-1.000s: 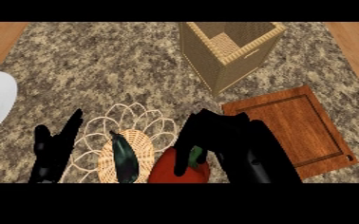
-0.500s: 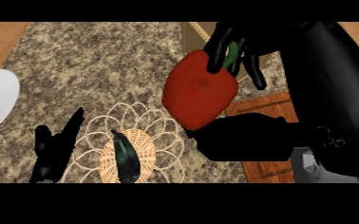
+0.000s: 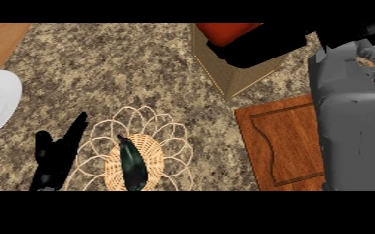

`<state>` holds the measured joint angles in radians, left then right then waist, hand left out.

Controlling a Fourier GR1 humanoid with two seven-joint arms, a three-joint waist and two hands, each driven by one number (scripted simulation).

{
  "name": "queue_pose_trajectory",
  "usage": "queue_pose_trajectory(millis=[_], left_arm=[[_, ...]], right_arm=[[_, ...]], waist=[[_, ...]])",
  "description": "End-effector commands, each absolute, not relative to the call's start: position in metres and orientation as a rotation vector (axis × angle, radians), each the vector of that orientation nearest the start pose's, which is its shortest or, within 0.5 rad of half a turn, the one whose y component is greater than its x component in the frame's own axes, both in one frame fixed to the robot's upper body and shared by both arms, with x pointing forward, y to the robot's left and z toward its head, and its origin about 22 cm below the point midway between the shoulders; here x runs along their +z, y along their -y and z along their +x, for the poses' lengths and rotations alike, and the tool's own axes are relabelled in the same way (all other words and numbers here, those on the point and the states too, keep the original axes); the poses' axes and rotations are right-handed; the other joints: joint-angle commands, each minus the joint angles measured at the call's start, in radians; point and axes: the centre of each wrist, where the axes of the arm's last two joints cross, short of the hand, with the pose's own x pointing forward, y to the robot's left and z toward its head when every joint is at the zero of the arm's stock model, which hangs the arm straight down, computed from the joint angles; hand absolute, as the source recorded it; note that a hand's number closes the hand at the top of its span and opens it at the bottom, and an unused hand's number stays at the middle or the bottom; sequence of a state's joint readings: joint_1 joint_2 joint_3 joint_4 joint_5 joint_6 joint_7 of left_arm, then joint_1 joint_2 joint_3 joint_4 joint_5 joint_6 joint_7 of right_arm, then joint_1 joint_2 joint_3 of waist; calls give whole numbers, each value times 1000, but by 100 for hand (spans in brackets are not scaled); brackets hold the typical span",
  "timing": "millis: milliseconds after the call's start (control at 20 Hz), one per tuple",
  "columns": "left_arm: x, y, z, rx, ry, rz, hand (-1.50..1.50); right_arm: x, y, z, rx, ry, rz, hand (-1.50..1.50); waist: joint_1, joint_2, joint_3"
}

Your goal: Pick the bell pepper from the cutting board and place it in the basket

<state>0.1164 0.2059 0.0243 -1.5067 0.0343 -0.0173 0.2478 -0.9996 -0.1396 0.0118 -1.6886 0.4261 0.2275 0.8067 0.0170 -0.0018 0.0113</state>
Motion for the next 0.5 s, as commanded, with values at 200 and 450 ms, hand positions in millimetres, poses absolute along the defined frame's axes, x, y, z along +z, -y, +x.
queue_pose_trajectory(millis=[200,450], left_arm=[[-43,-288,207,-60,1020,132,0],[-52,-298,194,-38,1015,141,0]], right_arm=[[297,117,372,585,1746,-480,150],[269,134,387,442,1696,-276,150]], waist=[[7,10,-12],[0,7,-12]])
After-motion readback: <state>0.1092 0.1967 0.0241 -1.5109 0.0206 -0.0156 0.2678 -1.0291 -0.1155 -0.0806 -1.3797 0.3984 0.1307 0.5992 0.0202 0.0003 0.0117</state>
